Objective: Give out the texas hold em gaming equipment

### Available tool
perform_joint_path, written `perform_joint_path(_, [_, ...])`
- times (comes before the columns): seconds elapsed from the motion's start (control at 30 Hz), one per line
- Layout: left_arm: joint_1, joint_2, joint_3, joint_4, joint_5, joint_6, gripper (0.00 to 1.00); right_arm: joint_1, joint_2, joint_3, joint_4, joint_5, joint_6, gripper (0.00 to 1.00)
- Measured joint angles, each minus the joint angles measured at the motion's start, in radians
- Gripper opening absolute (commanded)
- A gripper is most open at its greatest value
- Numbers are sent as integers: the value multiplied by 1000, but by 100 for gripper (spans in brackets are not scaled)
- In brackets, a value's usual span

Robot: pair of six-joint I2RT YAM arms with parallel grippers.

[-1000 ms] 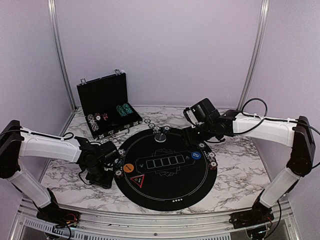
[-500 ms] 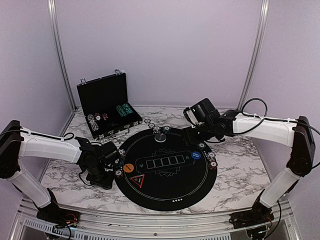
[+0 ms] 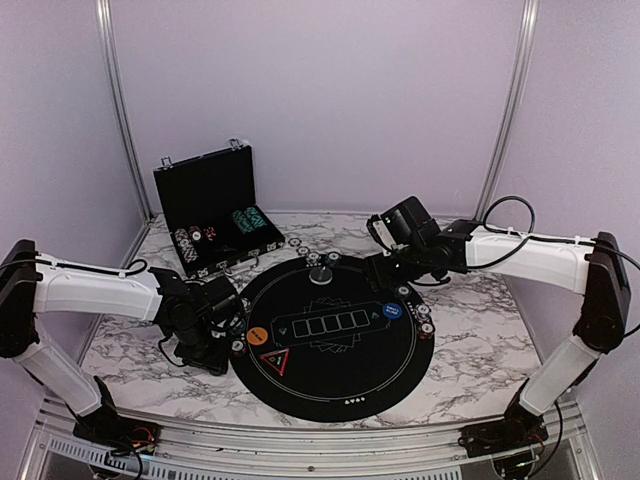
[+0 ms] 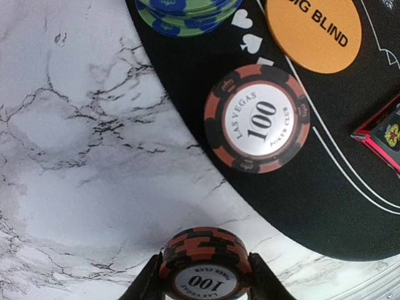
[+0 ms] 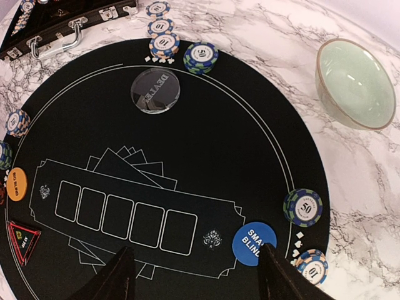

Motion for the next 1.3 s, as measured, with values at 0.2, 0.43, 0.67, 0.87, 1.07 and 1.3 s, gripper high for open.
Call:
perform_joint_path(0.2, [-1,0,51,-28,6,8,39,0,0,0,0,0,0,65])
perform_joint_path(0.43, [-3,32,152,-61,14,43,39,0,0,-19,2,0,5,65])
perform_joint_path(0.67, [-4,105,254,-97,20,85,40,0,-11,-45,1,6,14,65])
perform_joint_path(0.87, [-4,172,345,-112,27,117,40,0,-29,-54,1,9,19,65])
perform_joint_path(1.07, [-4,247,454,-135,26,153,40,0,-46,-71,3,9,26,65])
perform_joint_path(1.3, [13,362,605,-156,27,204,40,0,-71,-100,8,9,34,65])
